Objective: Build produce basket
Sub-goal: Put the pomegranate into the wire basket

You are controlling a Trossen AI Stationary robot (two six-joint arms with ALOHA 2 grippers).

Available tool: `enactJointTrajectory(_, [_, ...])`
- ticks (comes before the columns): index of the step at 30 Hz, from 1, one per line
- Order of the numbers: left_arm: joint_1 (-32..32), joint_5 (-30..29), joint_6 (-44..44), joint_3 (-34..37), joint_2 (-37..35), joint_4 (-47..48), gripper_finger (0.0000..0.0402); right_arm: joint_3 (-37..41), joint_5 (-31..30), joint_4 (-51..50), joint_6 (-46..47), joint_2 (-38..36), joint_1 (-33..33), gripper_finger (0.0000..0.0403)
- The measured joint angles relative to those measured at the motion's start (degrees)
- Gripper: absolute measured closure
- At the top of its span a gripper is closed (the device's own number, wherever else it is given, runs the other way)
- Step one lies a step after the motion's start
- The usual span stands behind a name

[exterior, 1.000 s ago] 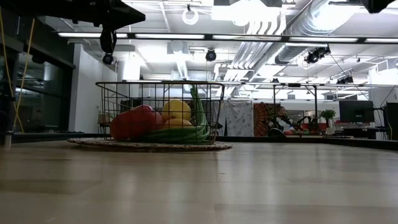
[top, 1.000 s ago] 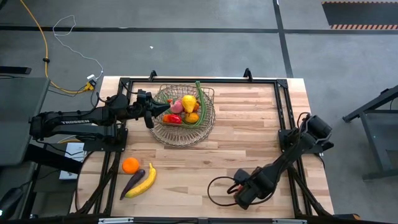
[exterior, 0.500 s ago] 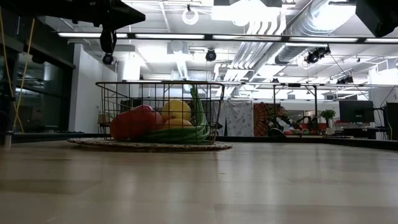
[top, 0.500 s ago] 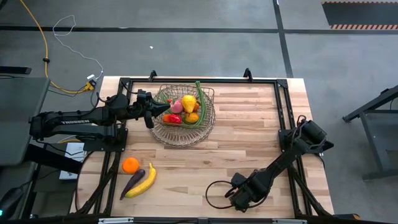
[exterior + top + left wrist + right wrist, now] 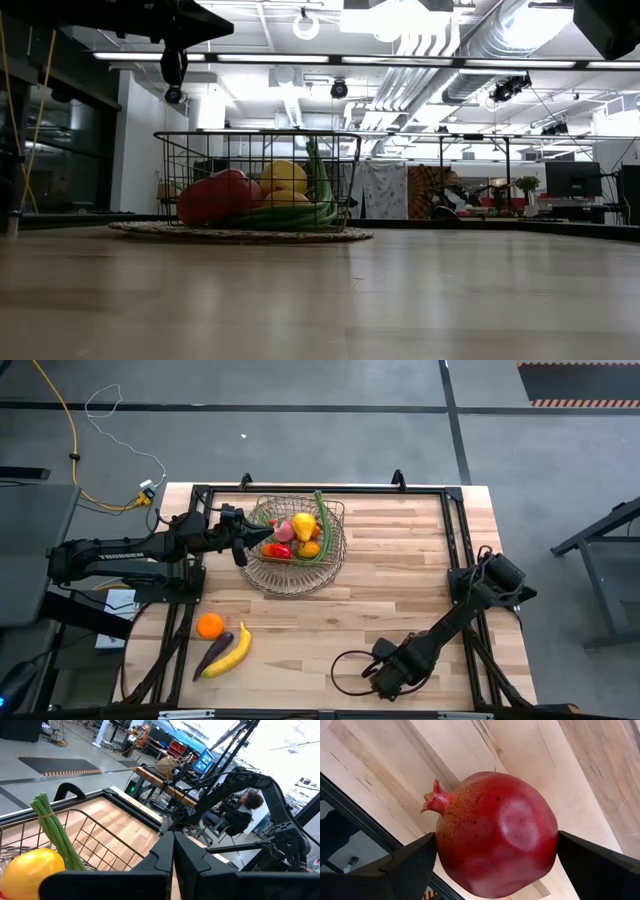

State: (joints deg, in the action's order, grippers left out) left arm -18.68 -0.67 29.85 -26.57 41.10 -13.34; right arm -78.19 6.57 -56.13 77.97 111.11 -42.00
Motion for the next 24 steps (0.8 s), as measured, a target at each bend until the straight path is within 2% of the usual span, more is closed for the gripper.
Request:
enactJointTrajectory(5, [0.0,0.0,0.0,0.0,0.0,0.0,0.0401,0.28,-0.5,-0.26,0.0,-1.44,0.0,0.0057])
enactJointTrajectory(10, [0.0,0.0,0.0,0.0,0.0,0.02,0.0401,0.83,-6.08,-6.35,-0.87,-4.67,0.01,0.0072])
enactJointTrajectory(16, [-0.02,0.0,0.0,0.0,0.0,0.02,0.0401,0.61,-8.2,-15.73,-7.98,-9.65,-0.08,0.0074])
enactJointTrajectory(24, [-0.02,0.0,0.07,0.0,0.0,-0.07,0.0401,1.23,-10.62,-17.0,-19.71,-14.93,-0.11,0.0075])
